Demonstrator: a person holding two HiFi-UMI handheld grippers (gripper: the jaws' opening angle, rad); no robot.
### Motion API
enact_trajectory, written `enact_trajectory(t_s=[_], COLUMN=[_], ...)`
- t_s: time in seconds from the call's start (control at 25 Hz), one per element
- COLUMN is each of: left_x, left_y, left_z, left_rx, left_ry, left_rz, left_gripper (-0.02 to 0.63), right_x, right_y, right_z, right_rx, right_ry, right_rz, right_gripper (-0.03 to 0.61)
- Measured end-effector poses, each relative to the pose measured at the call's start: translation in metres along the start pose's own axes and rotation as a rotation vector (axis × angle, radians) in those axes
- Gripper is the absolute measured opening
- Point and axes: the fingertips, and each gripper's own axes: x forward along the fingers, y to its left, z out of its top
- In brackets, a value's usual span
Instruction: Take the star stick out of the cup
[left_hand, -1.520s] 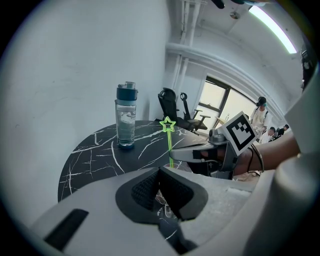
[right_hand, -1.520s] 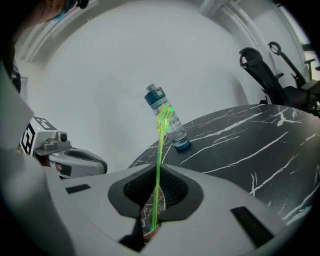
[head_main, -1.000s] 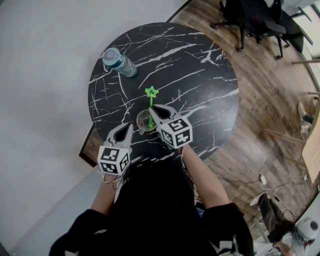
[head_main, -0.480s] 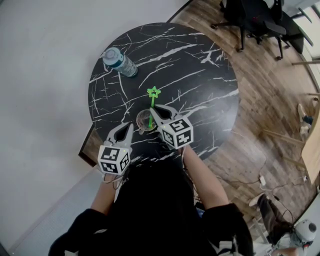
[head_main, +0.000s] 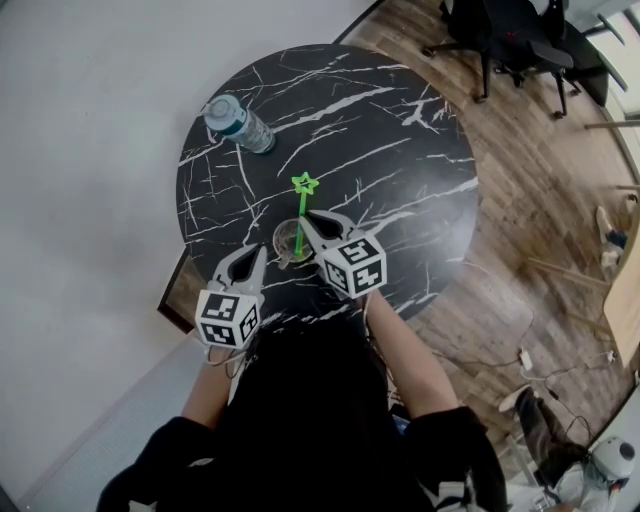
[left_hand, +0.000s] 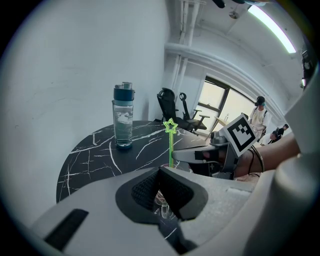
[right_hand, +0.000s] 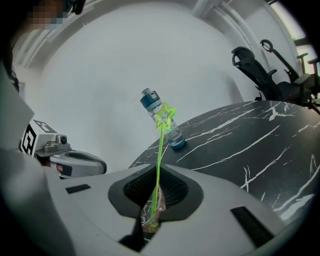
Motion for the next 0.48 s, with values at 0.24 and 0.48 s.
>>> enact_trajectory(t_s=[0.24, 0.48], left_x=[0.001, 0.0011], left_y=[-0.0008, -0.0057], left_z=[0.0021, 0.0032], left_rx=[0.004, 0.009], left_ry=[-0.001, -0.004], left_rz=[-0.001, -0.007], left_gripper=[0.0, 0.0], right_x=[-0.0048, -0.0099], right_y=[-0.0011, 0.0007], right_z=[0.0034, 0.006], right_rx=[0.003, -0.007], right_ry=[-0.018, -0.033], right_rz=[-0.001, 0.002], right_gripper=[0.011, 0.009])
